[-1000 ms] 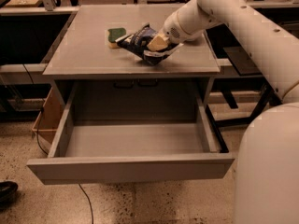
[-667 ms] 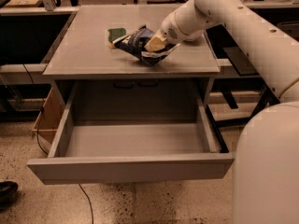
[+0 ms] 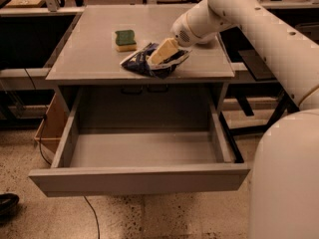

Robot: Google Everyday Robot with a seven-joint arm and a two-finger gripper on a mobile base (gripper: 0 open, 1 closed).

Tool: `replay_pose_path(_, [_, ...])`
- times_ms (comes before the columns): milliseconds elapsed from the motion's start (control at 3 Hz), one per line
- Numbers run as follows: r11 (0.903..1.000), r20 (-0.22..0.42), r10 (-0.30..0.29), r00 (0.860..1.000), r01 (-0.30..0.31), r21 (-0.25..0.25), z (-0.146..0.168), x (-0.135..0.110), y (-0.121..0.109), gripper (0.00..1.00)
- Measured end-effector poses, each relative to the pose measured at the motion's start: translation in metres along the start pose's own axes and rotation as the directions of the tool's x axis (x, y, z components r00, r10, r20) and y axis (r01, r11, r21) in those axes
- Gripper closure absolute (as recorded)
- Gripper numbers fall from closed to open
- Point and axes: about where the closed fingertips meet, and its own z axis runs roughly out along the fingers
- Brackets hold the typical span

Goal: Pick blue chip bag from top drawer and place on counter

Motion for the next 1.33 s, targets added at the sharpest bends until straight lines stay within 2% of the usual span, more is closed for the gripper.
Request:
replay_pose_path(333, [0.9999,0.013,-0.014,1.000,0.014,0.008,-0.014,-0.009,0.000,0.00])
replay_pose_path(667, [0.9982,0.027,-0.035,0.999,0.034,0.050,-0.049,-0.021,-0.009,0.00])
replay_pose_path(1000, [0.9932,0.028,-0.051,0.998,0.048,0.106,-0.103,-0.027,-0.021,0.00])
replay_pose_path(1333, [0.9912,0.021,-0.034,0.999,0.031,0.129,-0.153,-0.019,-0.026,0.00])
